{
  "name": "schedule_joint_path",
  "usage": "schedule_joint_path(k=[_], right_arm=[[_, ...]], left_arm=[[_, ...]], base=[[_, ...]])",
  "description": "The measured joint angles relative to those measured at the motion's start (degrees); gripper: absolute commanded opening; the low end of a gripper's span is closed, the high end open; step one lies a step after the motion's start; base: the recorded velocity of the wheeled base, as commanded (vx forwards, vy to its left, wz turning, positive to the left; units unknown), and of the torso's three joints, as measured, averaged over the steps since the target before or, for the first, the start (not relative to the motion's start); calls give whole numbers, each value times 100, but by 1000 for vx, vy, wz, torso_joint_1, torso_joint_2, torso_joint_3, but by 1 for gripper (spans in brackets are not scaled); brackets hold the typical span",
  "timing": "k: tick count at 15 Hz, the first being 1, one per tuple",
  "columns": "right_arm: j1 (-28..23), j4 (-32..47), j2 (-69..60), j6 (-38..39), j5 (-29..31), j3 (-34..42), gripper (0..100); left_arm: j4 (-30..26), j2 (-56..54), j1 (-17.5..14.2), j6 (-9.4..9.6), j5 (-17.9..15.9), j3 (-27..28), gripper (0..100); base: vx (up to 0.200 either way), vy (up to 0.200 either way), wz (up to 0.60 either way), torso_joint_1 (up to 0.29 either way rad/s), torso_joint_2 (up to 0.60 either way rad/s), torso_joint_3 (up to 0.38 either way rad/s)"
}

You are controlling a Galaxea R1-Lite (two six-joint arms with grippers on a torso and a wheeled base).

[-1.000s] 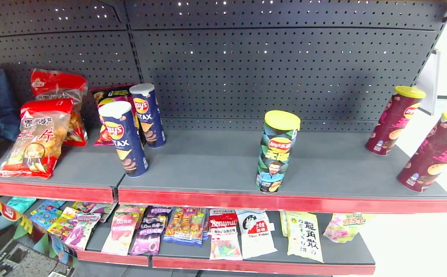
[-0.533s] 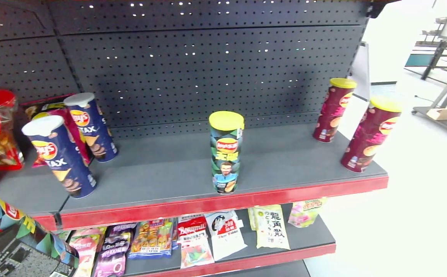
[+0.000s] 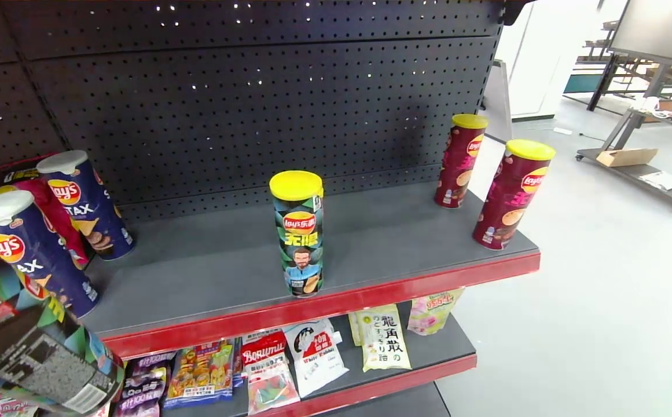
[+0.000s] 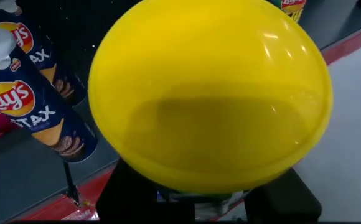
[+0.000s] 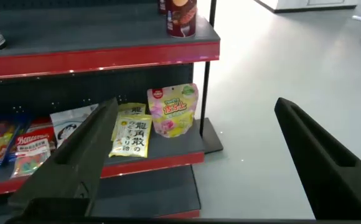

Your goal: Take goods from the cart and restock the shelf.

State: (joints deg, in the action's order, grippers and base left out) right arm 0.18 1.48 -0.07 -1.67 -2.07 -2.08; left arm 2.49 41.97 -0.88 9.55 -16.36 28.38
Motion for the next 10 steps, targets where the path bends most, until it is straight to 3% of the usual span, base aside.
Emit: schedule_joint_path(k=[4, 7, 10], right_arm=[[0, 9, 0, 77, -115, -2, 100], [2, 2, 0, 295, -107, -2, 100], [-2, -6, 0, 563, -121, -6, 100]], left_arm=[[1346, 1246, 28, -35, -11, 240, 0], [2576, 2231, 296, -419, -22, 321, 0], [3143, 3001, 530, -519, -17, 461, 0]], base=[[0, 0, 0, 0, 0, 0], [0, 0, 0, 0, 0, 0], [0, 0, 0, 0, 0, 0]])
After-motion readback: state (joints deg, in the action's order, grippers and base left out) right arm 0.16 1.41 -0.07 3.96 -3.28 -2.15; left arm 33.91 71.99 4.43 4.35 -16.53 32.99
